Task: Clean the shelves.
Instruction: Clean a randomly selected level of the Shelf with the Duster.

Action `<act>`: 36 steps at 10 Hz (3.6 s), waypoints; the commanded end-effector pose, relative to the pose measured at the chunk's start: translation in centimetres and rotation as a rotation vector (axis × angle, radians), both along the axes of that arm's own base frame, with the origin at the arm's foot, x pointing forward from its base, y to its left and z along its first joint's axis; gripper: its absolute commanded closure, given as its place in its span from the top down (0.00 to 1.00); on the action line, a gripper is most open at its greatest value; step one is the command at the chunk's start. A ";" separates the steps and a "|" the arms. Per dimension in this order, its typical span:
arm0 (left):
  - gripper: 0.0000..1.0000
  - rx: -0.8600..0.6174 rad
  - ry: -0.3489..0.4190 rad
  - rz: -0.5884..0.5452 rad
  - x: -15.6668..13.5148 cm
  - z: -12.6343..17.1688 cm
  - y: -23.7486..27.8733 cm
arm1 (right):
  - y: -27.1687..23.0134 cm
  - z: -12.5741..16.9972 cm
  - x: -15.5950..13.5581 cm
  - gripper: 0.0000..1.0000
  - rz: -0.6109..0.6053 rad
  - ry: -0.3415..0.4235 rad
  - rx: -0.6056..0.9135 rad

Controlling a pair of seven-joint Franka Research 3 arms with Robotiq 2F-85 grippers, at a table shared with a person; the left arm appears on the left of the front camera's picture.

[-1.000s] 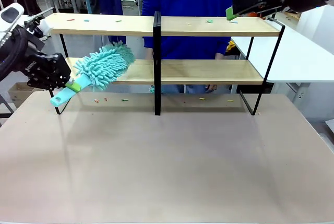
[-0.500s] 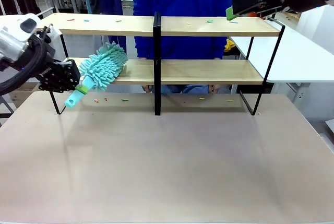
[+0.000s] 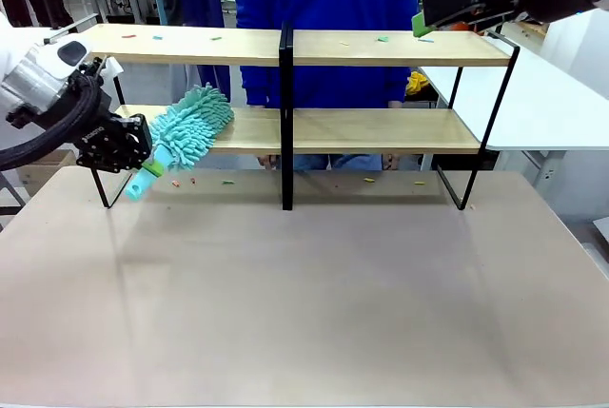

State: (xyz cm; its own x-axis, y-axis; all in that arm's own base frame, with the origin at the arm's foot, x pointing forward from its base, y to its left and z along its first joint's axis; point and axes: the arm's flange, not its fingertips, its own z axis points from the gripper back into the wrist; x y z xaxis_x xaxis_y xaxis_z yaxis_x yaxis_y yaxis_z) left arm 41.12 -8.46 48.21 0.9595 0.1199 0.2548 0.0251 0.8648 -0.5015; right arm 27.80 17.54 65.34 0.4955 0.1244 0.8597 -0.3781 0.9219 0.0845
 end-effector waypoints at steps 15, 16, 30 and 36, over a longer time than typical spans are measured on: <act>0.12 -0.037 -0.042 0.084 -4.0 1.6 2.0 | -0.1 0.0 0.0 1.00 -0.001 0.000 0.001; 0.12 -0.061 0.005 0.035 -4.6 2.0 3.0 | -0.1 0.0 0.0 1.00 -0.001 0.000 0.001; 0.12 -0.599 -0.545 -0.553 -22.1 16.7 39.8 | -0.1 0.0 0.0 1.00 -0.001 0.000 0.001; 0.12 -0.580 -0.552 -0.492 -22.6 15.6 39.7 | -0.1 0.0 0.0 1.00 -0.001 0.000 0.001</act>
